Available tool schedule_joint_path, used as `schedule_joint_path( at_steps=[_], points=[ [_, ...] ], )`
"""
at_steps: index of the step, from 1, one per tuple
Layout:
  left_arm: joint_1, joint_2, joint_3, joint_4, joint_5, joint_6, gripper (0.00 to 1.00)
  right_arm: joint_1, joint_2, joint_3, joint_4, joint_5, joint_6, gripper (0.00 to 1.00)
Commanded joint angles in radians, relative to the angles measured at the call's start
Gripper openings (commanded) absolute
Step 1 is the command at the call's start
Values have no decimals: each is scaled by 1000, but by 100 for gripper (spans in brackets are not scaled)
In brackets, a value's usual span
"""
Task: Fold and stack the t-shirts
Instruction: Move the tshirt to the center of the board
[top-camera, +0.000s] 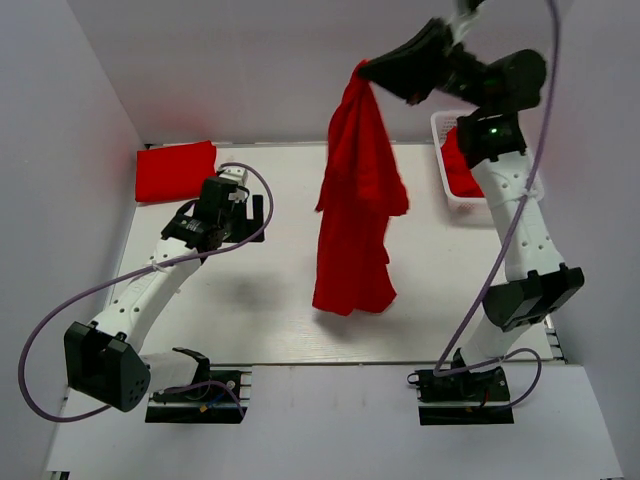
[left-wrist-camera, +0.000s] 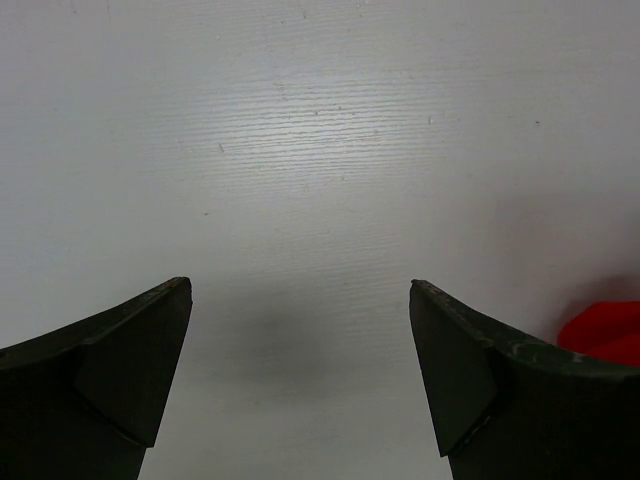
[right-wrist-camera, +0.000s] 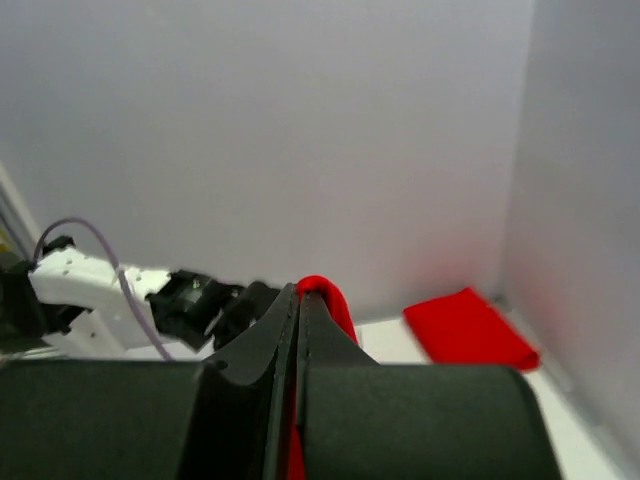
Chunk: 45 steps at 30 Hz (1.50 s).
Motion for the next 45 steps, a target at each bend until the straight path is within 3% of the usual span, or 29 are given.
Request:
schedule_joint_path(
  at_steps=[1,2,3,5,6,11,15,16,18,20,22,23,24,28,31,34,40,45],
  points=[
    [-4,-28,37,-16,-56,7,100,52,-54,-202,8,-48,-88,0],
    [-4,-28,37,-16,-56,7,100,60,-92,-260,6,-40,-108,0],
    [-4,-28,37,-16,-56,7,100,74,-138,-437,11,-25,-189,0],
    [-4,-28,37,-16,-67,7,100,97,-206,-558,3,25,-241,0],
    [-4,-28,37,-16,-67,7,100,100,-264,-724,5,76,-310,0],
    [-4,-7,47,-27,-78,-2,100,144,-324,-1075,5,246,-348,0],
    [-4,13,47,-36,-78,-2,100,179,-234,-1189,-82,265,-375,0],
    [-4,25,47,-36,-69,-2,100,186,-196,-1191,-207,292,-443,0],
    [-4,38,56,-45,-59,-2,100,207,-147,-1201,-277,331,-479,0],
    [-4,50,65,-55,-50,-2,100,215,-110,-1221,-317,380,-507,13],
    [-4,73,65,-55,-50,-2,100,223,-102,-1227,-334,420,-510,36],
    [-4,73,65,-65,-50,-2,100,223,-110,-1224,-345,450,-513,57],
    [-4,85,76,-76,-50,-2,100,226,-117,-1214,-355,469,-518,90],
    [-4,108,94,-95,-24,-2,100,218,-198,-1163,-449,634,-528,90],
    [-4,119,94,-105,-12,-2,100,223,-278,-1116,-602,918,-524,90],
    [-4,128,105,-118,13,-13,100,218,-367,-1115,-670,1093,-525,90],
    [-15,128,142,-171,30,-80,100,218,-516,-1161,-737,1263,-519,90],
    [-15,108,102,-171,30,-111,100,218,-548,-1163,-790,1285,-509,90]
  ],
)
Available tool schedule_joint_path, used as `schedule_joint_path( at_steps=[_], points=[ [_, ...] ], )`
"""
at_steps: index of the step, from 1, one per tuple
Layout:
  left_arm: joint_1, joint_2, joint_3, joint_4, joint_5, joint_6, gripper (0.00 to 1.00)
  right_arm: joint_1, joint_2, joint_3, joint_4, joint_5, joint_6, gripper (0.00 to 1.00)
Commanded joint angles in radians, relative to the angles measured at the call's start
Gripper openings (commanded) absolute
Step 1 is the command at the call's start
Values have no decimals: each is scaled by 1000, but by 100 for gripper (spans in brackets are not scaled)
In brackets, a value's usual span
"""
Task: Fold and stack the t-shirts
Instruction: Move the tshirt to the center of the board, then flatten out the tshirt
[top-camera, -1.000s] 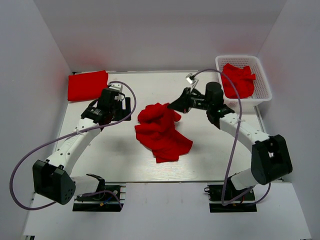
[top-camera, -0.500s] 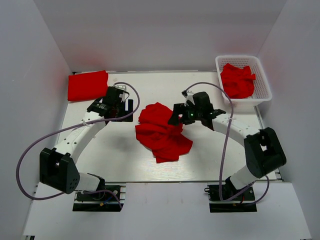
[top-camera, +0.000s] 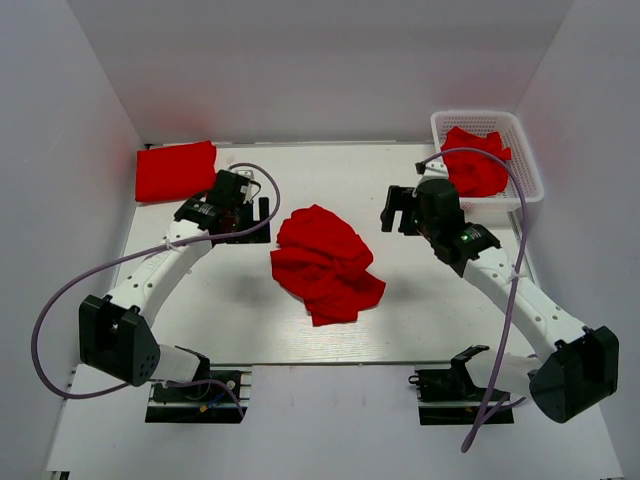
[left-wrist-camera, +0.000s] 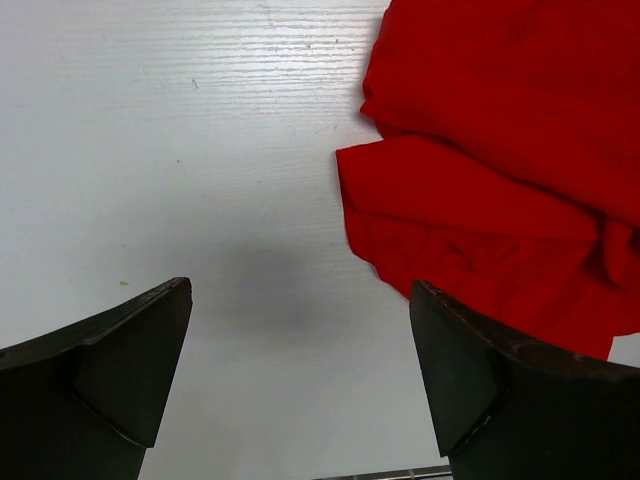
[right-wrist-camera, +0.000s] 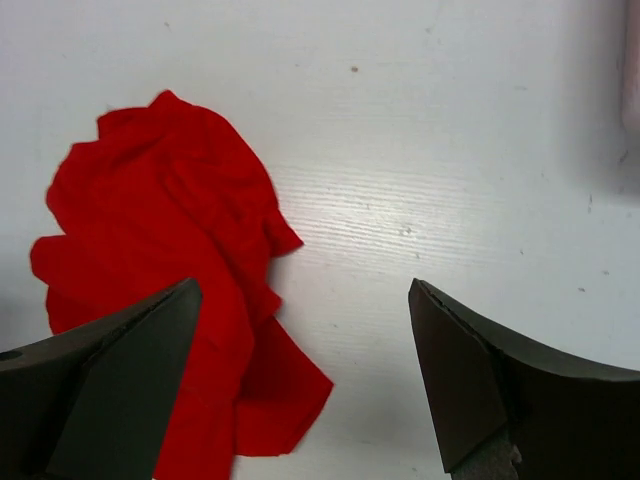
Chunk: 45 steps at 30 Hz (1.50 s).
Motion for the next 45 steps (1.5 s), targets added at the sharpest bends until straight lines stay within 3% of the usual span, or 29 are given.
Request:
schedule_joint_path(
  at_steps=[1,12,21,28,45],
  points=[
    [-3,-37,-3,-19,14,-34,100,-3,-25,-8,-73,66,-1,90],
    [-13,-31,-127,50,72,-52,100,-1,-66,-98,-121,-14,102,90],
    [-31,121,-174,203,177,-15,100,2,9,-205,-119,-132,154,90],
    [-51,181,-230,377,178,-24,93,7,97,-284,10,-275,173,90],
    [-79,270,-323,543,163,-35,83,10,279,-273,39,-325,151,88]
  ],
)
